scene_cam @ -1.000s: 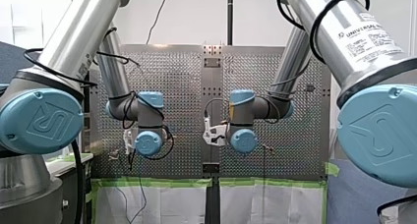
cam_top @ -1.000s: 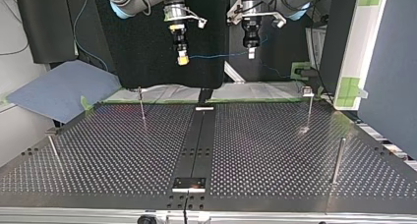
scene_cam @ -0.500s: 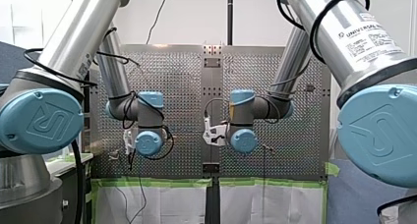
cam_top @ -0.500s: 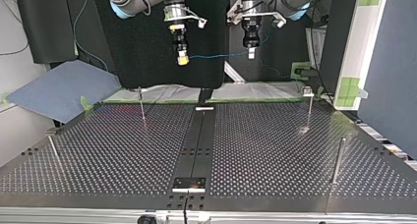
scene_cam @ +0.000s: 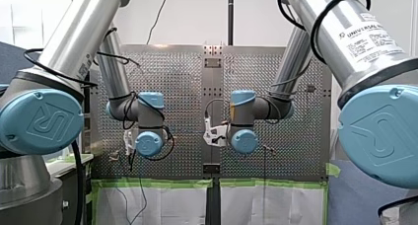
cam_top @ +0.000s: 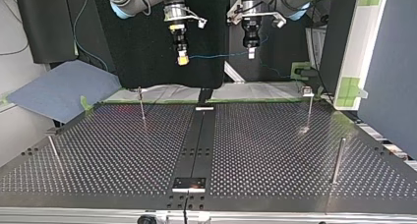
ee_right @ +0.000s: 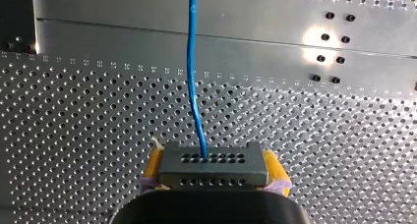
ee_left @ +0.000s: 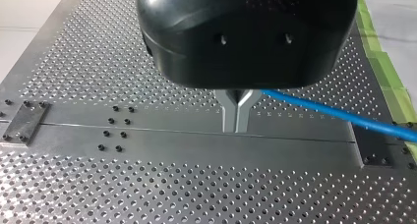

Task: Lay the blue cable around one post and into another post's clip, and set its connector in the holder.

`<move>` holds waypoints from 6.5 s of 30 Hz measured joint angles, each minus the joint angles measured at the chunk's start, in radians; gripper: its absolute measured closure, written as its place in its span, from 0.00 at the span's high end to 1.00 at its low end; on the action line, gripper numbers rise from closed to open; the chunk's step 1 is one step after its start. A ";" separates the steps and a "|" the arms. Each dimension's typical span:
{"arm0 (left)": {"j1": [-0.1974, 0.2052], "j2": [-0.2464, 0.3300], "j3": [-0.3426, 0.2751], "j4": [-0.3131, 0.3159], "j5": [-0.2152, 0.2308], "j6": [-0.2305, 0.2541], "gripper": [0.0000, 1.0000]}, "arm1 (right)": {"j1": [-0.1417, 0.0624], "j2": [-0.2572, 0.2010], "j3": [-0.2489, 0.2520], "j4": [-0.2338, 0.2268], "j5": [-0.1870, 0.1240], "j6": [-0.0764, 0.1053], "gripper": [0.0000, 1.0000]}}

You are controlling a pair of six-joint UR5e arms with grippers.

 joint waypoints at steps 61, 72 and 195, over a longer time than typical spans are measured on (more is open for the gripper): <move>0.000 0.000 0.000 0.000 0.000 0.000 0.00 | 0.000 0.000 0.000 0.000 0.000 0.000 0.00; 0.000 0.000 0.000 0.000 0.000 0.000 0.00 | 0.000 0.000 0.000 0.000 0.000 0.000 0.00; -0.012 0.022 -0.019 -0.010 0.035 0.034 0.00 | 0.052 0.043 -0.063 0.255 0.012 0.041 0.00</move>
